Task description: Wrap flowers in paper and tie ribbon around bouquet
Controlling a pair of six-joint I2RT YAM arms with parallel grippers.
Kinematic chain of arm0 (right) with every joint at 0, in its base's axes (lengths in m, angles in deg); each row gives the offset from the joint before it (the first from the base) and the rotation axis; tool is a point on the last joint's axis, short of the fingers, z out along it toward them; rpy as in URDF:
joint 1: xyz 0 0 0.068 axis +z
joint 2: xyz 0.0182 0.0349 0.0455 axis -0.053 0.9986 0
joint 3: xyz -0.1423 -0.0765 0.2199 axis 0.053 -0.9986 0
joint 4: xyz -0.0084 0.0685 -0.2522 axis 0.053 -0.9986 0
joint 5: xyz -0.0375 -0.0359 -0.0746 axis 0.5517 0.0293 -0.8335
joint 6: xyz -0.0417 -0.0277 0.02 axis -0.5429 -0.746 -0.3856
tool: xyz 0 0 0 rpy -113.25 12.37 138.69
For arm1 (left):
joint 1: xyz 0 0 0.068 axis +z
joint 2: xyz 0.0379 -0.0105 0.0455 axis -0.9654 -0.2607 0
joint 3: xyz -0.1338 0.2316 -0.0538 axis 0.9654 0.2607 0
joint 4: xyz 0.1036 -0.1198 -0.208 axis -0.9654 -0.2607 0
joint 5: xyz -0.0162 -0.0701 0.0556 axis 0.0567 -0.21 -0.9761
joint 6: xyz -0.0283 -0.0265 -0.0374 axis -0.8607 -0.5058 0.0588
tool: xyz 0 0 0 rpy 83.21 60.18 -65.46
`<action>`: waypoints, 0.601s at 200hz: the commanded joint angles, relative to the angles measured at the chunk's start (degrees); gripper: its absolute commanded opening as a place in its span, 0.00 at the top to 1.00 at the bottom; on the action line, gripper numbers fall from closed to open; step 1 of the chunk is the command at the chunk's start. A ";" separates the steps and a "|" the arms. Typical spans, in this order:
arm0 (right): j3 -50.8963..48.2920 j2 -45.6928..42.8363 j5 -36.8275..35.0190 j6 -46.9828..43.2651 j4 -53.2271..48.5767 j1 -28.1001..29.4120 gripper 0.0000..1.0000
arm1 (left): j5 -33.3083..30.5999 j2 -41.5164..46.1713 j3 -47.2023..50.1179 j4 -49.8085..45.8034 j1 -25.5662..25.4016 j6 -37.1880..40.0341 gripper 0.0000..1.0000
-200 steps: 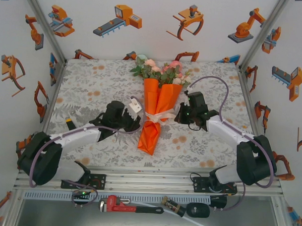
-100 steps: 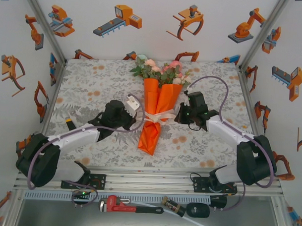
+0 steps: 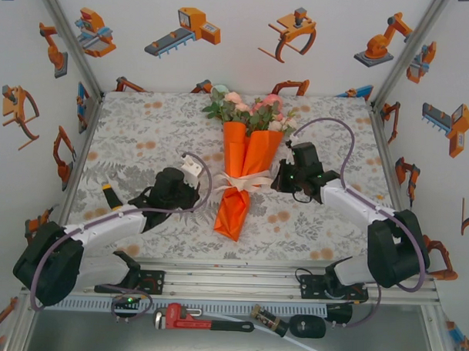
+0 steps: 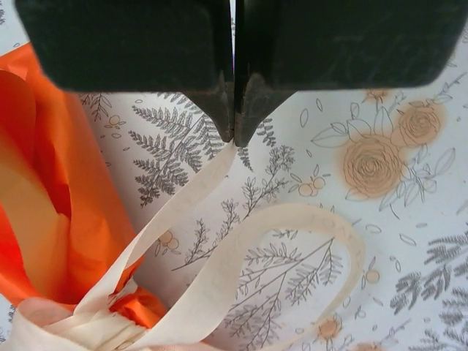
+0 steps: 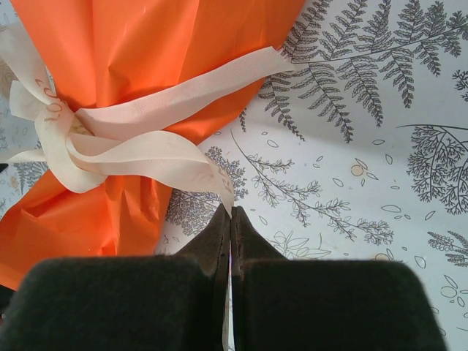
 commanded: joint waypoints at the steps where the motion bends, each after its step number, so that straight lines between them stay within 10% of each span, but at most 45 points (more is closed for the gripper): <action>1: 2.01 -0.56 0.58 -0.24 0.16 -0.25 1.00 | -0.06 1.79 0.24 1.23 1.71 -4.21 0.69; 60: 1.73 -1.36 0.20 -0.21 -0.10 -0.19 1.00 | 10.26 -5.69 -8.06 3.43 15.21 -16.31 0.64; 120: 1.99 -1.36 1.02 -0.18 0.07 -0.21 1.00 | 12.39 -20.80 -17.85 -3.13 16.64 -10.31 0.62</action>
